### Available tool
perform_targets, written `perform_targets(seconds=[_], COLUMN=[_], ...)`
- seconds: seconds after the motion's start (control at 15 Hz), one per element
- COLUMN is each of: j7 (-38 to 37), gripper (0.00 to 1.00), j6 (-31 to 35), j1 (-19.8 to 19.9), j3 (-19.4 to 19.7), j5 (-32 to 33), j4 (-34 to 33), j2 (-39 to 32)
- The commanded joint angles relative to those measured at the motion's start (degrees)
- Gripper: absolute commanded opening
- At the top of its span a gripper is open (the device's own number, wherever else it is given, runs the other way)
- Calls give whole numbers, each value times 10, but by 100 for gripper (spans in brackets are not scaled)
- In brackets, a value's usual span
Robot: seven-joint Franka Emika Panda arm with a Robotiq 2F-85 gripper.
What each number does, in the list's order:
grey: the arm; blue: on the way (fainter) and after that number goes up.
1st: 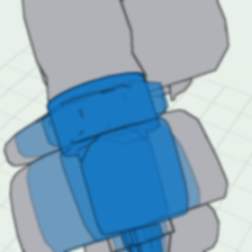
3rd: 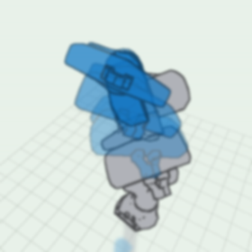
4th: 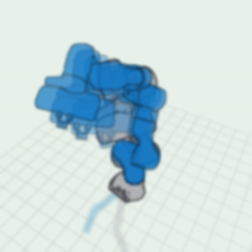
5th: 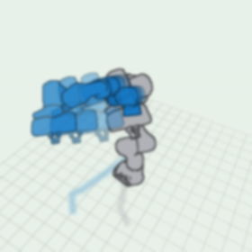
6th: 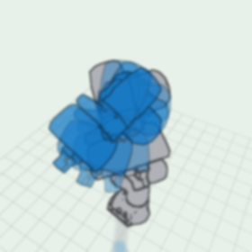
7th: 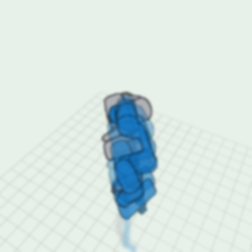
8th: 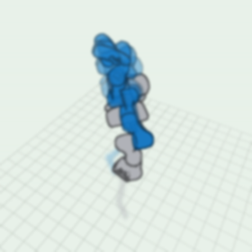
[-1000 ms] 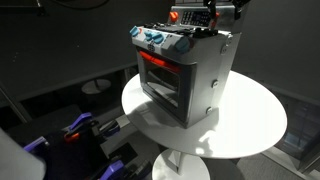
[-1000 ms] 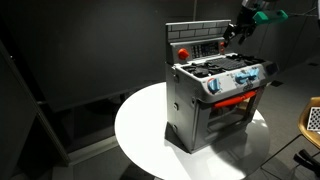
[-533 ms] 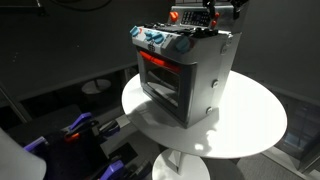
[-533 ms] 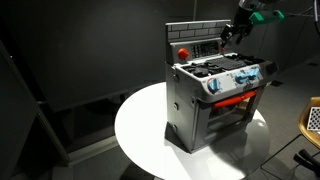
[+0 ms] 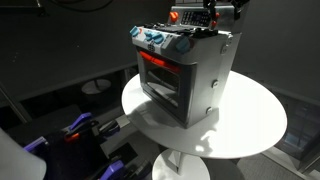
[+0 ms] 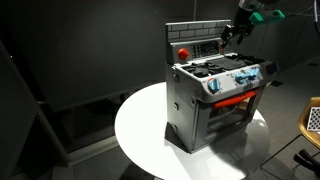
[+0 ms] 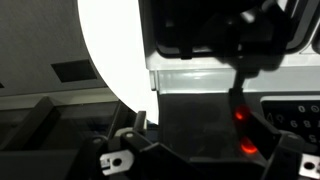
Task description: Press the top right orange button on the stove
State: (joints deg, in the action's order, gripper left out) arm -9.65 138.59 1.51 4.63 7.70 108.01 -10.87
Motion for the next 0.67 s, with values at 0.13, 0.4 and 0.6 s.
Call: perform_targets(seconds=[0.13, 0.4, 0.6], j7=[25, 57, 83], gripper=[100, 100, 100], j6=[-95, -169, -230], j1=[8, 13, 14], j3=[1, -1, -2], j5=[-6, -16, -21], j4=[-8, -8, -9], j2=[23, 44, 58])
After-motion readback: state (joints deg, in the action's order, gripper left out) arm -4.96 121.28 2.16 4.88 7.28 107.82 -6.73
